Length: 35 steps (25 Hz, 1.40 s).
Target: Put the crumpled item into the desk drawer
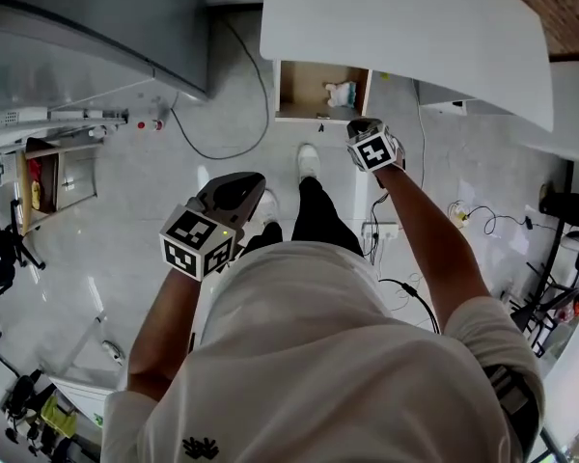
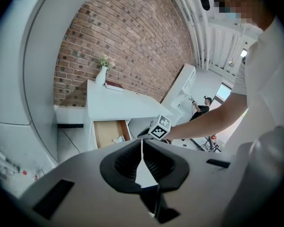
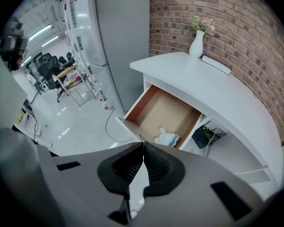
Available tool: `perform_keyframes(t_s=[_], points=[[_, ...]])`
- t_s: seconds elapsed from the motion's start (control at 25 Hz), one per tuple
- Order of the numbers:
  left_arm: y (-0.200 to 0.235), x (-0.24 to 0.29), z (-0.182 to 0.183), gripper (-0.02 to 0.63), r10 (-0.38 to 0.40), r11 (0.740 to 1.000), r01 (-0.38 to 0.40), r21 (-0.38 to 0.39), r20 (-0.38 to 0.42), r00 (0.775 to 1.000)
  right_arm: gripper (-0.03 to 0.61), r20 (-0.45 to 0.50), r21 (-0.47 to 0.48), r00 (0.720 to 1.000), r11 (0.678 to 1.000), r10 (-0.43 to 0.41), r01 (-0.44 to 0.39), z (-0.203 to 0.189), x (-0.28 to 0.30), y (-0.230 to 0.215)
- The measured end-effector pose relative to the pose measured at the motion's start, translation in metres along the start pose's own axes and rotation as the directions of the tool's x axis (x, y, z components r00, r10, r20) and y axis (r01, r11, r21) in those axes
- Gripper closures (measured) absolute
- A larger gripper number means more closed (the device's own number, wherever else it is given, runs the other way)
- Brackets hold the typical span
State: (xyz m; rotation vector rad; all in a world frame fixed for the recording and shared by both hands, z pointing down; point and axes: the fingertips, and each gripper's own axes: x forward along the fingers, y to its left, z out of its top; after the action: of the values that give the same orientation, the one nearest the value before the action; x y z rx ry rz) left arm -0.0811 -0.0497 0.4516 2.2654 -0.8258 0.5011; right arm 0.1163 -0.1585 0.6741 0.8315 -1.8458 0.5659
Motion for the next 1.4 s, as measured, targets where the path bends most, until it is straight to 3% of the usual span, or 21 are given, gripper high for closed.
perform_keyframes(t_s=[0.48, 0.88, 1.4], points=[[-0.005, -0.050, -0.026, 0.583, -0.010, 0.999, 0.009, 0.042, 0.028, 1.000, 0.549, 0.133, 0.099, 0.991, 0.995, -0.011, -0.002, -0.015, -0.088, 0.081], [-0.018, -0.070, -0.041, 0.583, -0.026, 0.997, 0.023, 0.069, 0.049, 0.998, 0.549, 0.231, 0.069, 0.972, 0.996, 0.045, -0.062, -0.011, -0.138, 0.153], [-0.038, -0.075, -0.053, 0.583, -0.070, 0.995, 0.067, 0.078, 0.041, 0.997, 0.549, 0.343, 0.064, 0.937, 0.994, 0.062, -0.090, -0.009, -0.193, 0.200]])
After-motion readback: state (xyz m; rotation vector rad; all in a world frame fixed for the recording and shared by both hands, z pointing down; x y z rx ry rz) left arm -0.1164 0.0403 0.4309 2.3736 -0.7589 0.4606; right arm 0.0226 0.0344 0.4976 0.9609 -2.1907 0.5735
